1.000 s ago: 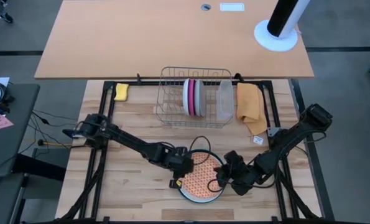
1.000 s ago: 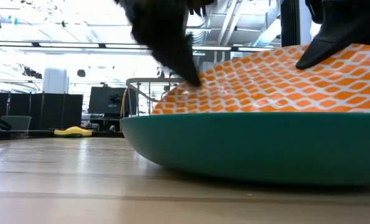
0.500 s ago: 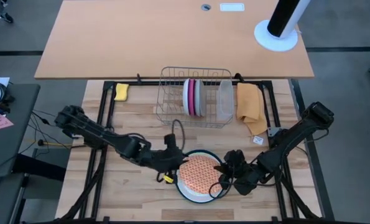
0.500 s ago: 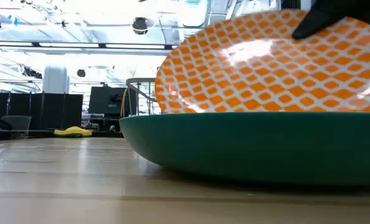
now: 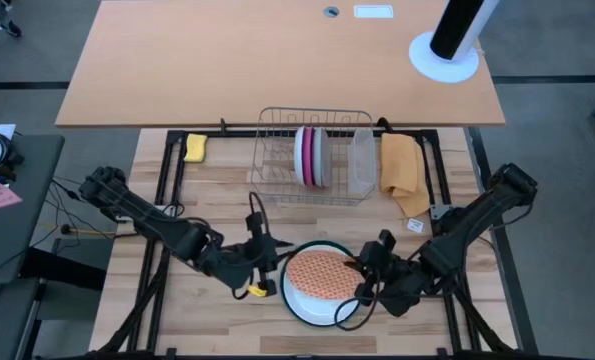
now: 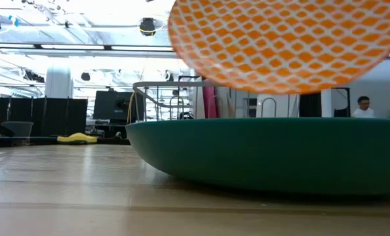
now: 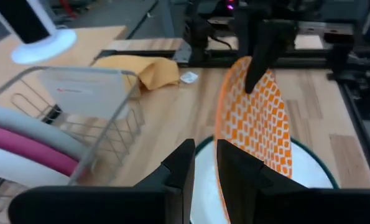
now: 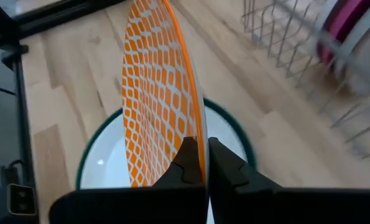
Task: Sort dishes
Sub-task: Put the orange plate into the dish rack
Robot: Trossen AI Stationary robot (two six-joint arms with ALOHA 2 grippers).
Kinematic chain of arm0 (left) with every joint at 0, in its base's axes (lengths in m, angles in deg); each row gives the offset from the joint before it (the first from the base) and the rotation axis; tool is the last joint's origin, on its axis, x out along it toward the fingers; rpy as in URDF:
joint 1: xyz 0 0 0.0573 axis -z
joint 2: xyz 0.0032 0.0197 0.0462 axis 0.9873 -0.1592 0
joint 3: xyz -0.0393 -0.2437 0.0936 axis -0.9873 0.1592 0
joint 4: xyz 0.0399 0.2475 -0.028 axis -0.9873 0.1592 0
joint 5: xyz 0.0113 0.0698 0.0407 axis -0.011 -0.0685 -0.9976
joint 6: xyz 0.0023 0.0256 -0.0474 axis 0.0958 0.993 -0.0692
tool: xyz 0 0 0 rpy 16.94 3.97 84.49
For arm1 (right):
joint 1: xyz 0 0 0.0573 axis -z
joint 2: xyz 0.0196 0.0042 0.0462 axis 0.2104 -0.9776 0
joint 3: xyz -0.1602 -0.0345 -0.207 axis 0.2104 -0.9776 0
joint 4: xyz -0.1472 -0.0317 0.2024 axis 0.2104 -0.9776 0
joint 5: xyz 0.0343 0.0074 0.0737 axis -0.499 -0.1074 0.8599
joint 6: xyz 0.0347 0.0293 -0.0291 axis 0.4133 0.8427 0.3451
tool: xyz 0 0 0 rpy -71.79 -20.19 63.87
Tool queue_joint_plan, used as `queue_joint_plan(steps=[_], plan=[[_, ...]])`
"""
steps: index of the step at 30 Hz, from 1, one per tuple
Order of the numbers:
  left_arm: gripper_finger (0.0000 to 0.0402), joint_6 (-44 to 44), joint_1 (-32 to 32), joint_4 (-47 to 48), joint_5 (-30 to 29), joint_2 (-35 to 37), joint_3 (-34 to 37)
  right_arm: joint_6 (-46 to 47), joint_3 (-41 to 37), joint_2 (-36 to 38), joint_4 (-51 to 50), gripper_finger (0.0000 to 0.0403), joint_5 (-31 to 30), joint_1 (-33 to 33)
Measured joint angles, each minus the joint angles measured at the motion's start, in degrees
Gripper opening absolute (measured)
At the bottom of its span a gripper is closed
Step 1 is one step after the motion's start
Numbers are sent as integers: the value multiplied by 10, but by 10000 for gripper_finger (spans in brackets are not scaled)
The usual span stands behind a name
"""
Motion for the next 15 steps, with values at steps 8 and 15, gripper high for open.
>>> queue_joint_plan(steps=[8,15], plan=[[62,-4,25,6,-65,34,0,-63,42,85,-39,0,-11,9],[62,-4,45,32,-125,43,0,-144,43,196,-31,0,-135,10]])
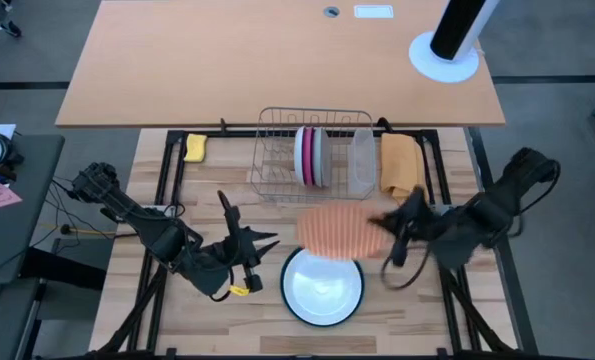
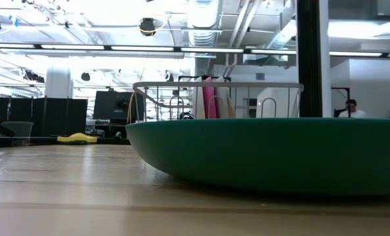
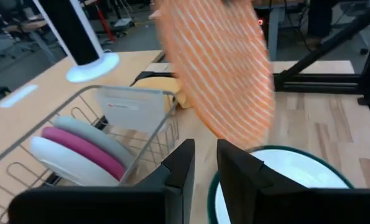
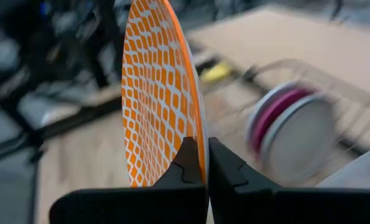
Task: Sort dishes
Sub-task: Put the orange plate into the dish rack
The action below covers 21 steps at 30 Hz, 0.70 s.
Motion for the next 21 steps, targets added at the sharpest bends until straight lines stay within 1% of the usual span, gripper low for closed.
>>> queue_joint_plan(steps=[3,7,13,16,18,21], plan=[[62,6,0,0,-13,0,0,-48,0,30,8,0,-57,2],[62,7,-15,-1,-14,0,0,-105,0,52,24,1,-89,13],[62,3,-51,-1,-21,0,0,-168,0,56,30,1,-103,54],[62,2,-66,2,-21,0,0,-200,0,55,37,1,-122,66],[62,0,-73,12,-21,0,0,-233,0,55,61,1,-130,70],[62,-8,-81,31,-21,0,0,-311,0,62,133,1,-131,70]])
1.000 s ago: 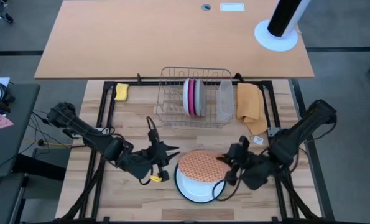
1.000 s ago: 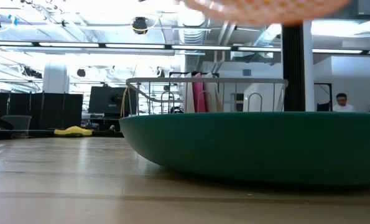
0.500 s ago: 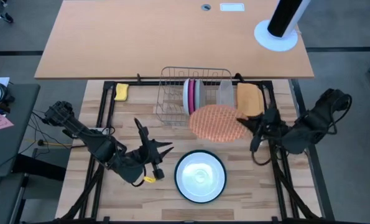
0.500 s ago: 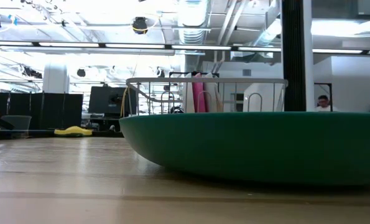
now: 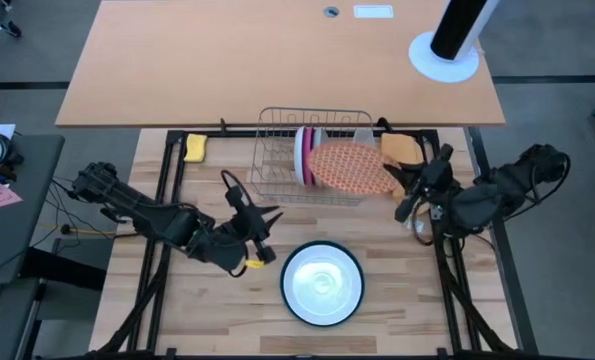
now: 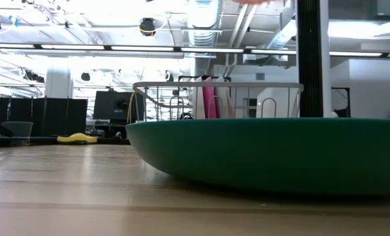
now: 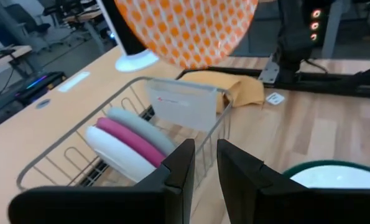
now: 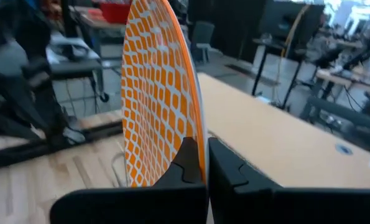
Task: Sort dishes
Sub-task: Put the orange plate into the dish rack
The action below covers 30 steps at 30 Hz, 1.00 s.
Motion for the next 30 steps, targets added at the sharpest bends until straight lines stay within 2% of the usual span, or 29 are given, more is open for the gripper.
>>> queue_joint_plan(steps=[5,10,18,21,24,30], plan=[[62,-27,-4,37,0,0,0,-120,0,18,115,1,1,-47],[62,-54,-4,64,0,0,0,-186,0,20,158,1,9,-95],[62,-60,-3,69,13,0,0,-177,-12,6,167,1,26,-167],[62,-60,-3,69,14,0,0,-168,-51,-3,157,1,-13,-194],[62,-58,-3,69,15,0,0,-205,-64,-9,193,1,-61,-188],[62,-58,-3,72,17,0,0,-190,-63,3,189,0,-65,-178]])
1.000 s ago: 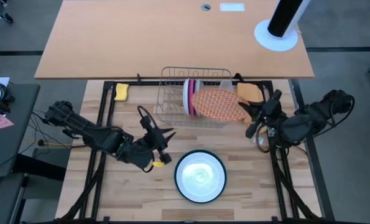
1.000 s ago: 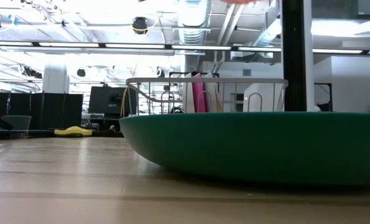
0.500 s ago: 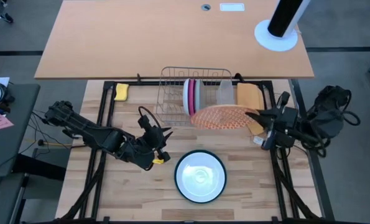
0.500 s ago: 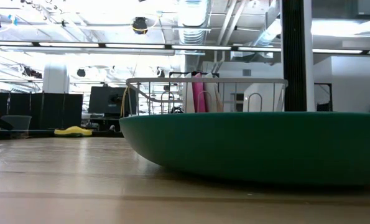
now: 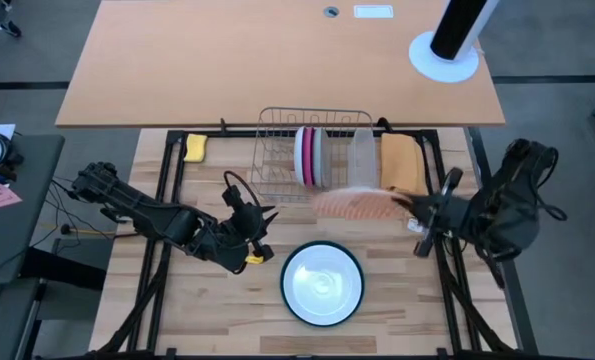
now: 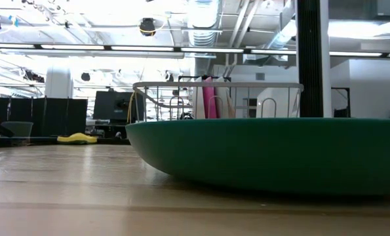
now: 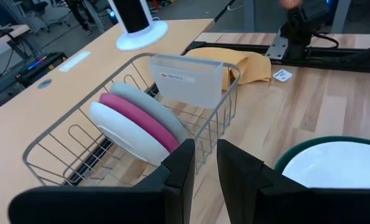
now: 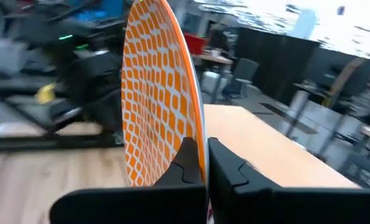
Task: Sort dishes
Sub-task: Put the orange plate into the dish rack
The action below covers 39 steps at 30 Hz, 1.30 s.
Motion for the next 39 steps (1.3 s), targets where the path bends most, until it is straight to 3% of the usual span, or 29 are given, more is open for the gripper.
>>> queue_joint_plan(steps=[10,16,28,39], plan=[[62,-11,-3,28,0,0,0,62,-2,9,-89,0,8,3],[62,-12,-6,32,0,0,0,87,-2,18,-124,0,125,20],[62,-12,-6,42,2,0,0,86,-2,18,-145,0,187,26],[62,-11,-7,44,2,0,0,5,-2,-6,-149,0,188,26]])
